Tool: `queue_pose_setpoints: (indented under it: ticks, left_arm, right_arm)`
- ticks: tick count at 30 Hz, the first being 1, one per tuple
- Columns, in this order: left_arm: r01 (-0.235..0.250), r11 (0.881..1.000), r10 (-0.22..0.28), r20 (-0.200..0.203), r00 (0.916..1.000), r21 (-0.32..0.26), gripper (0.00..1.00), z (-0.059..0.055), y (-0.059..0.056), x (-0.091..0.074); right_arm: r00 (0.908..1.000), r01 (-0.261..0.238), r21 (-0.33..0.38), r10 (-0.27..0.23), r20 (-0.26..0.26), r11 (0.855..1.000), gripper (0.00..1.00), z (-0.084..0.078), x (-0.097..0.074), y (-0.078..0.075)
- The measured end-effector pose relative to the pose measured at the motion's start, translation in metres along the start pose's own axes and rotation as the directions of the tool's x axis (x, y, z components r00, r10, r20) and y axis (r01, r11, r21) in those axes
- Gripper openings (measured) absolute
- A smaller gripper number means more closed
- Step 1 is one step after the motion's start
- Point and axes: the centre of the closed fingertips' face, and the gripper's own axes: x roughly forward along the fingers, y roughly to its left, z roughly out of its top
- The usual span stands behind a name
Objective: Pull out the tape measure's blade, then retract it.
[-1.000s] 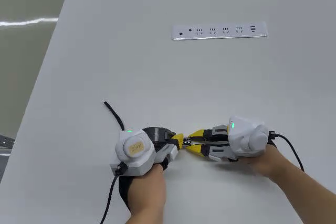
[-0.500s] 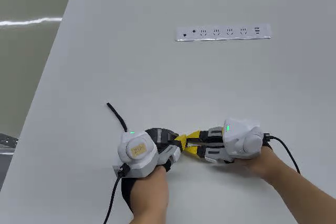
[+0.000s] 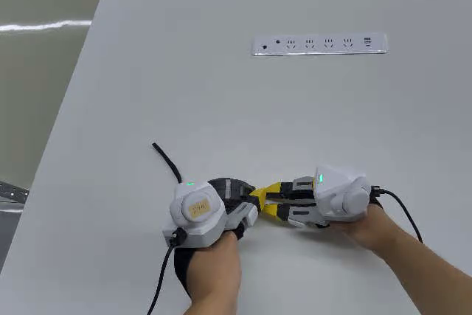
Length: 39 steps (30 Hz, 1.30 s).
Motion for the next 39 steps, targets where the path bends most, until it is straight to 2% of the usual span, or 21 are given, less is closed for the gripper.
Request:
queue_pose_setpoints:
  ticks: [8, 21, 39]
  left_arm:
    - [0.004, 1.000, -0.004, 0.000, 1.0000, -0.001, 0.71, 0.0002, 0.0002, 0.0000]
    - [0.016, 1.000, -0.016, 0.005, 0.9999, 0.009, 0.71, 0.0003, -0.0010, -0.0005]
    - [0.051, 0.997, -0.050, -0.009, 0.9987, 0.063, 0.70, -0.0023, -0.0029, -0.0014]
  right_arm:
    - [1.0000, 0.005, 0.001, -0.005, 0.000, 1.000, 0.12, 0.0004, 0.0003, -0.0004]
    - [0.9998, 0.020, 0.042, -0.020, -0.005, 0.999, 0.13, 0.0002, -0.0008, -0.0003]
    - [0.9998, 0.018, 0.036, -0.018, -0.012, 0.999, 0.16, -0.0002, -0.0020, 0.0017]
